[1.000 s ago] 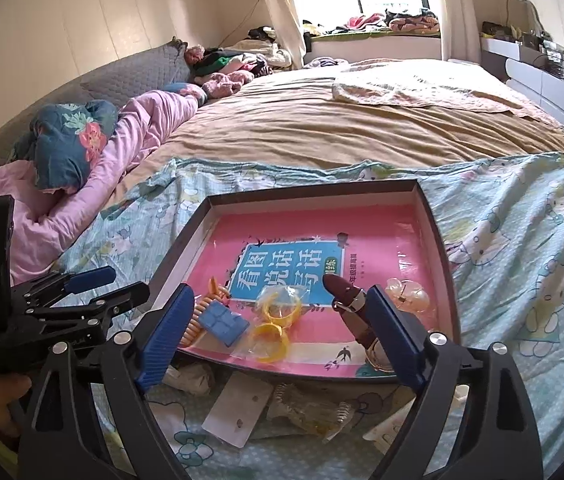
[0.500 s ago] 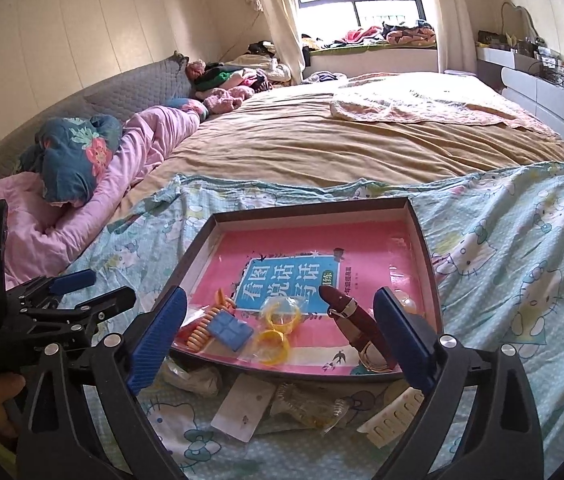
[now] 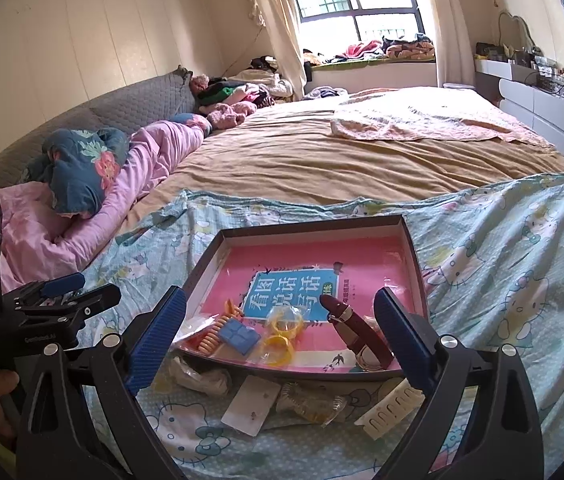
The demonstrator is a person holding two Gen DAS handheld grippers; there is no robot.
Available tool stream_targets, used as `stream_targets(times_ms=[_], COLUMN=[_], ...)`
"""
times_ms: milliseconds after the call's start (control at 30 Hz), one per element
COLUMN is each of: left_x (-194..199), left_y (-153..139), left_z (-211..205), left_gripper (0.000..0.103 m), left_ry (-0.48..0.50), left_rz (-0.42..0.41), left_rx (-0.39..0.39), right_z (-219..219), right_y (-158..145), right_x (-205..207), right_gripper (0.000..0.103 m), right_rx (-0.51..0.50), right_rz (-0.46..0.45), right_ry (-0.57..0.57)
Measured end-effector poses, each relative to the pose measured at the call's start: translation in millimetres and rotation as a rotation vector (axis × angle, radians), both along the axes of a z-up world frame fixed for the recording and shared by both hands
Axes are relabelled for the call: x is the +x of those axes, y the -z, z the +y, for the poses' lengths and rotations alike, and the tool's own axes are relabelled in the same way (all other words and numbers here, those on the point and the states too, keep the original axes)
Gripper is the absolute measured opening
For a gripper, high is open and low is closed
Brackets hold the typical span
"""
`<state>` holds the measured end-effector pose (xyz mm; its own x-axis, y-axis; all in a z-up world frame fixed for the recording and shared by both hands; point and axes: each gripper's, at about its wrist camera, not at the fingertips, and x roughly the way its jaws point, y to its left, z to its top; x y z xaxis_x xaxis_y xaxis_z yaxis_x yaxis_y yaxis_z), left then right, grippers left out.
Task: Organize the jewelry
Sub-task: 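Lift both open tools out of the box toward the white comb and card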
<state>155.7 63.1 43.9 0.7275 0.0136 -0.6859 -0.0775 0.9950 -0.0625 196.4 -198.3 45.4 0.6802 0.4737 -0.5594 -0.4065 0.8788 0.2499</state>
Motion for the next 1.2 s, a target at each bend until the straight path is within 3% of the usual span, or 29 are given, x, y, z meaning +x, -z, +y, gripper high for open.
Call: stream_targets(times_ms=[567,1200], left_x=[-29,-47], left_y=[-13,-4], left_z=[3,-6], left_gripper=[0.093,0.093], left_ry=[-0.023,-0.015], left_rz=[-0.034,-0.018], left_rx=[0.003,0.006], right_z=[-18,-37], right_y=[-22,-13], right_x=[-23,-44], right_gripper=[0.094,0.094], right_rx=[0.023,0.002], right_rz=[-0.053,-0.036], right_ry=[0.015,0.022])
